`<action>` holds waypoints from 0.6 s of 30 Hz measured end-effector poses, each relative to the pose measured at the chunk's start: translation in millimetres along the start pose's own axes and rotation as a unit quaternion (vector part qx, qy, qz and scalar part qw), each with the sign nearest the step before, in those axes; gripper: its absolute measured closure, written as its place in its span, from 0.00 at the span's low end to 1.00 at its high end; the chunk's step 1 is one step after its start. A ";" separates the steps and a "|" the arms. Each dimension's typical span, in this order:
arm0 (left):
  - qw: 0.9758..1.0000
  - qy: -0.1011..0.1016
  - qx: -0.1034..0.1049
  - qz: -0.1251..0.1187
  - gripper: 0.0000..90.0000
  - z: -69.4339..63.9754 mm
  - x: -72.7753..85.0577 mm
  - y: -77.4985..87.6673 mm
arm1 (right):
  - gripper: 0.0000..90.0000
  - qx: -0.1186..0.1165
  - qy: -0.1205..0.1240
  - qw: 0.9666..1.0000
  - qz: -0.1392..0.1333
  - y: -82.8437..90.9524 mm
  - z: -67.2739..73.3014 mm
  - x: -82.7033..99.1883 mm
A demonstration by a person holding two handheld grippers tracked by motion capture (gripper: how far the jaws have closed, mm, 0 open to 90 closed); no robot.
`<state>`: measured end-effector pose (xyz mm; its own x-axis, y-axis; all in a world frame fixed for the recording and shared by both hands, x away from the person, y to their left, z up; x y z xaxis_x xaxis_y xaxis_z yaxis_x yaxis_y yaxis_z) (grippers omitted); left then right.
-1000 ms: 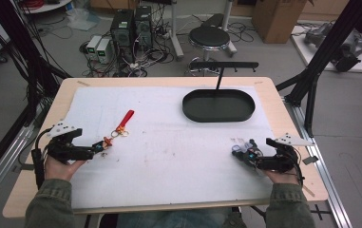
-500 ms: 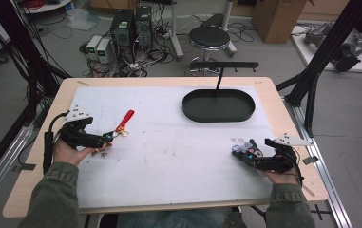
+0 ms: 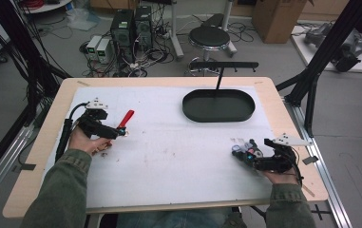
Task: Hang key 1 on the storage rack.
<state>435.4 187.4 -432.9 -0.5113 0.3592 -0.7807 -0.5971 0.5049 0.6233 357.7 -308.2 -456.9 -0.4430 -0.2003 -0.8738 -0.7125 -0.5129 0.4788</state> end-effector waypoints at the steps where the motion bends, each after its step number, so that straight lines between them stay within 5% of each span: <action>1: 1.000 0.003 0.005 0.006 0.03 1.5 -0.1 -6.0 | 0.01 0.000 -0.001 1.000 0.000 -0.1 0.1 -0.1; 7: 0.999 0.037 0.014 0.007 0.03 14.3 3.4 -22.0 | 0.01 -0.003 0.001 1.000 0.000 -0.5 0.6 -0.4; 10: 0.999 0.052 -0.004 0.011 0.04 25.3 8.8 -36.2 | 0.01 -0.003 0.004 1.000 0.007 -2.9 0.8 1.2; 18: 0.998 0.051 -0.013 0.035 0.08 34.7 0.4 -49.3 | 0.01 -0.004 0.007 1.000 0.010 -3.8 1.4 1.5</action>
<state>486.1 189.9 -465.5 -0.6119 0.3097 -0.7278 -0.5726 0.4614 0.6777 359.0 -305.4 -459.9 -0.4496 -0.2234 -0.8649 -0.6983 -0.5159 0.4962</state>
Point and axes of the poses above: each handheld gripper's, and its own axes: y roughly backward along the jaws, x roughly out of its underside, z roughly to its left, the point moved 8 cm from there along -y, roughly forward along the jaws, and after that the axes turned 2 degrees about -z, right-handed, at the moved point
